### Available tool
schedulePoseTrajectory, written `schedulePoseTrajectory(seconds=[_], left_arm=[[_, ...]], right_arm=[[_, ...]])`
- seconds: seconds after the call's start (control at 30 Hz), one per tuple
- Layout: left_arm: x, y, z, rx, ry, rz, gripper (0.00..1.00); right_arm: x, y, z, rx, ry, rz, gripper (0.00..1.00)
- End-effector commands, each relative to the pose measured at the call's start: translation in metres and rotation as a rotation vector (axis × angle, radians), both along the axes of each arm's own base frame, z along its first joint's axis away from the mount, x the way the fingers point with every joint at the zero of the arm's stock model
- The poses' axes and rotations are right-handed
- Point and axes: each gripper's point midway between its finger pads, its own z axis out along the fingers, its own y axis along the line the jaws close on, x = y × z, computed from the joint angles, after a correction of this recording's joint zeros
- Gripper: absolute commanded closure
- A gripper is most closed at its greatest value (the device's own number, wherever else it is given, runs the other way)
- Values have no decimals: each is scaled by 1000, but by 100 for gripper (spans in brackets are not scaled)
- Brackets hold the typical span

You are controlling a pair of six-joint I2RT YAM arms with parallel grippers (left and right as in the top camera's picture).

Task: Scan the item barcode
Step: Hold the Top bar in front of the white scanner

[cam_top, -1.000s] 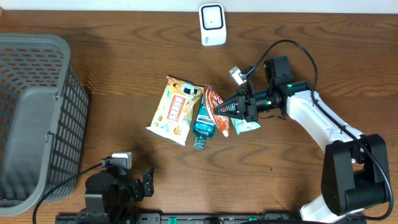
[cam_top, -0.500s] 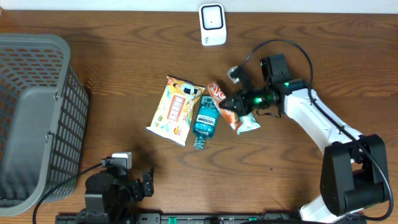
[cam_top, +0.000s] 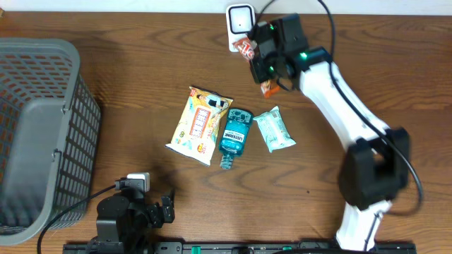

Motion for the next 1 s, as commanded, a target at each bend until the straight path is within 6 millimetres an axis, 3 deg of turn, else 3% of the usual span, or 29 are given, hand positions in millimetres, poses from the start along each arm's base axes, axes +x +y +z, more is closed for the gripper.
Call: schedulePoseTrajectory(seconds=[0.0,0.17,0.3,0.5,0.67,0.83,0.97], left_arm=[[-6,0,-9,0,41,3,2],[-6,0,-9,0,41,3,2],[-6,0,-9,0,41,3,2],[-6,0,-9,0,41,3,2],[-6,0,-9,0,41,3,2],[-6,0,-9,0,41,3,2],[-6,0,-9,0,41,3,2]], right_arm=[[46,-9,-8,-104,-52,-90,99],[94,-2,-24,-135,-91,-124,99],[118,7,-37,-113,-113,-140,99],[131,4,-51,-133,-128,-176,99],[132,-4,-46,-127,-118,-210,99],[127,-30,-29,-154,-73,-256,99],[109,-82,-19,-254,20,-336,99]])
